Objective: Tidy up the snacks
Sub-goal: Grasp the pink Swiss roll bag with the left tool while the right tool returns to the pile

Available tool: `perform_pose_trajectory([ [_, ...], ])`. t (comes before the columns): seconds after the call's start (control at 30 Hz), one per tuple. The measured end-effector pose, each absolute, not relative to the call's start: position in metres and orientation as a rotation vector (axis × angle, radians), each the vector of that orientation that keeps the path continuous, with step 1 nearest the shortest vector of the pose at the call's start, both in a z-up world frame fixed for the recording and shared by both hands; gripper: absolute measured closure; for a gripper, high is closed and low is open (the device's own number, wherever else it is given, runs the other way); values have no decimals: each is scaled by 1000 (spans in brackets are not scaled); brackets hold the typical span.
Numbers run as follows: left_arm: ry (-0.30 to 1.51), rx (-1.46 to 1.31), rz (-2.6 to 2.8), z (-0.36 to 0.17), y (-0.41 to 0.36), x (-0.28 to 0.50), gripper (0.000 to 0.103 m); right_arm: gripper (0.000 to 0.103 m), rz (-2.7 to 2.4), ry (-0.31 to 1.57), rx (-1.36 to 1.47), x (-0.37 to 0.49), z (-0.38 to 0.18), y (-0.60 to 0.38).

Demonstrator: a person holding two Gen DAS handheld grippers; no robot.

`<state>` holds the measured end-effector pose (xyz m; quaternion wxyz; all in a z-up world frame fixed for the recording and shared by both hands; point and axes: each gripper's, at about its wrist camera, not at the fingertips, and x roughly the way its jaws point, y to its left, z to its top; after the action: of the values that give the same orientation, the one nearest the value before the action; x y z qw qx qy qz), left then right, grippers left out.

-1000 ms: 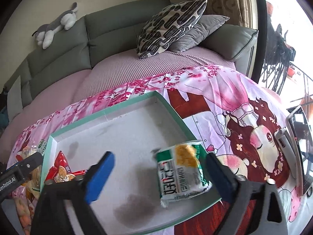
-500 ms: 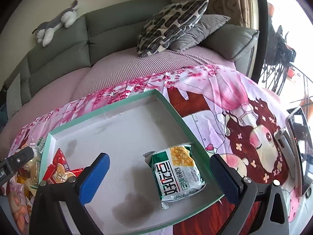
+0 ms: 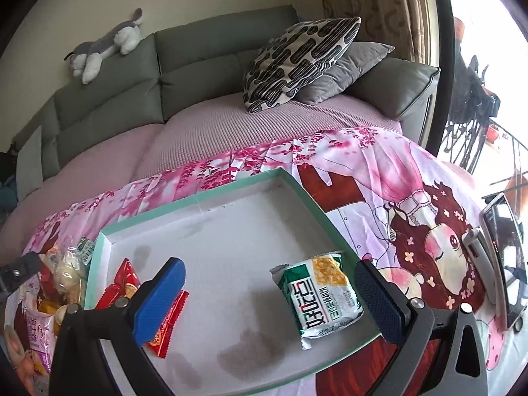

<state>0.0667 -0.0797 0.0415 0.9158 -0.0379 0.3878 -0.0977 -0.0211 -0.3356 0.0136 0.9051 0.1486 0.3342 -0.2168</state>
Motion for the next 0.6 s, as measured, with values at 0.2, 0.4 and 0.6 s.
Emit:
perform_pose_trajectory([
  [0.2, 781, -50, -118, 45, -52, 61, 0, 0, -423, 675, 284, -20, 18, -321],
  [0.4, 760, -69, -58, 49, -18, 56, 0, 0, -373, 696, 249, -15, 18, -295],
  [0.6, 753, -87, 16, 52, 21, 53, 0, 0, -269, 706, 250, -14, 23, -268],
])
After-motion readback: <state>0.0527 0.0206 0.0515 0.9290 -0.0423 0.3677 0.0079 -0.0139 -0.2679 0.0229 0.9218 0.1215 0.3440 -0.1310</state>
